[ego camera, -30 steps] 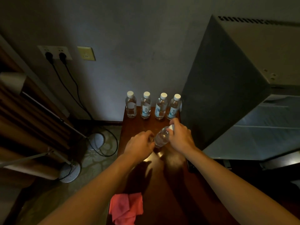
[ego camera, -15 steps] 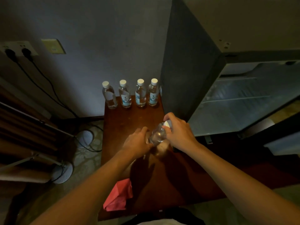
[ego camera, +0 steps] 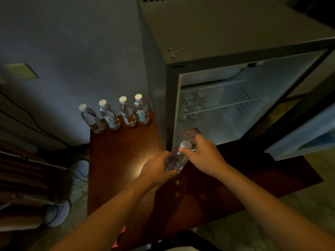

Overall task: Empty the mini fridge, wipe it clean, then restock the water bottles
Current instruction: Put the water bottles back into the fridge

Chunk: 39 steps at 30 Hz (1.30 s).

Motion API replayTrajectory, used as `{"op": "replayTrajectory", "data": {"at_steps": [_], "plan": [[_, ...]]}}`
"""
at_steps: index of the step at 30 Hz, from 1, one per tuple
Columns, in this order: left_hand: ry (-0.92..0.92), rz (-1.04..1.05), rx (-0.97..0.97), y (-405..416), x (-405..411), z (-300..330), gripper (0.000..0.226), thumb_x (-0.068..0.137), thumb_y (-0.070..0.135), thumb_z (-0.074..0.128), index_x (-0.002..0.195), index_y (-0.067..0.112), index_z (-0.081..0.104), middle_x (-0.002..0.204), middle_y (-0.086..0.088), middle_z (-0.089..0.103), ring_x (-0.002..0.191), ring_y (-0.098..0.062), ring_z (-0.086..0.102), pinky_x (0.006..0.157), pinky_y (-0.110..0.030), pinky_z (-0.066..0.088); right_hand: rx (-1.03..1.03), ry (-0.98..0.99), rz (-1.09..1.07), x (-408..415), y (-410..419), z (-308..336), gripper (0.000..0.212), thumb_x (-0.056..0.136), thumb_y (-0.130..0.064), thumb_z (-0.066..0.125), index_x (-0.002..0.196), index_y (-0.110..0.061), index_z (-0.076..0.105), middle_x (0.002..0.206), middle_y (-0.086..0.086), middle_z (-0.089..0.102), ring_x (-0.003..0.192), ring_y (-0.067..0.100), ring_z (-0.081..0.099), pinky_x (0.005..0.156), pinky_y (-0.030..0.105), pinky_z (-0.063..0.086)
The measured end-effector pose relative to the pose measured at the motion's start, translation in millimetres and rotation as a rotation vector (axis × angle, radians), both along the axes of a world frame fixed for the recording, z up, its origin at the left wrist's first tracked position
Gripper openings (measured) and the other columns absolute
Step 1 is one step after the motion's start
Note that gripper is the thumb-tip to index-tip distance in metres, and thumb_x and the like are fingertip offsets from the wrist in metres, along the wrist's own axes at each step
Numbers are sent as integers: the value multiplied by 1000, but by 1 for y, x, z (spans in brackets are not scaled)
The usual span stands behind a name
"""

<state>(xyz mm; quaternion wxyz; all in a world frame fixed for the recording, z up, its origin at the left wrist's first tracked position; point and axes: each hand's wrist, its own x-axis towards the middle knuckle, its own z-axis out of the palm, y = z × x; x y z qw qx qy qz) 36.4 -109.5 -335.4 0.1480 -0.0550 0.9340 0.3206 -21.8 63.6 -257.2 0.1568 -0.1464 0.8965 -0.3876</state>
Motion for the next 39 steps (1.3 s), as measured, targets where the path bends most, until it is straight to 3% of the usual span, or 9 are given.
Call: {"op": "replayTrajectory", "data": {"at_steps": [4,8,14,21,24,27,31,35,39], "plan": [[53,49,29,20,-12,4,48,76,55,75,115,36,56,107,15,61,91,-4,60,79,-32,57,-301,-102,-118,-19,28,-7,68,67,-37,86,123,-37,48,108,-7,66,98,9,66,85,36,58],[59,82,107,40,-22,10,43,77,53,76,111,36,57,99,16,63,85,1,64,73,-25,59,-318,-243,-51,-33,53,-24,88,62,-36,90,137,-32,42,116,-8,65,106,11,65,91,32,55],[76,100,156,68,-33,8,47,71,63,71,112,47,55,103,19,65,90,5,65,78,-29,60,-344,-295,53,-43,68,-46,53,72,-14,86,115,-30,60,106,-10,72,102,4,67,91,28,53],[63,238,54,58,-45,17,35,89,41,70,121,31,60,111,12,64,96,-6,64,81,-24,54,-209,-217,-27,-74,79,-62,64,62,-50,86,116,-32,58,109,-8,70,101,14,66,88,39,55],[-4,320,35,51,-39,14,16,96,34,62,110,26,63,103,9,67,88,-8,66,73,-22,54,-137,-166,-103,-95,83,-66,63,73,-38,83,127,-25,52,118,0,66,108,23,62,91,42,52],[28,398,-16,46,-31,14,15,99,28,57,112,25,64,101,13,64,82,-1,62,68,-17,50,-131,-142,-158,-108,89,-67,59,79,-32,78,129,-24,49,121,2,64,112,26,60,95,45,50],[63,564,-94,36,-27,20,8,98,32,59,101,27,62,92,10,64,79,-5,63,74,-30,58,-127,-114,-173,-121,96,-70,56,81,-36,75,128,-24,47,118,1,63,109,25,60,94,44,51],[133,569,-150,31,-31,26,16,96,41,60,102,26,60,97,8,62,81,-5,60,73,-28,55,-131,-119,-174,-127,99,-77,58,81,-32,76,130,-20,47,109,-5,57,105,22,59,86,35,48],[173,527,-169,33,-36,26,31,95,54,54,115,30,57,98,10,56,81,-6,57,69,-25,50,-133,-130,-179,-130,100,-85,59,78,-31,78,127,-22,48,113,-4,60,108,23,59,92,41,50]]}}
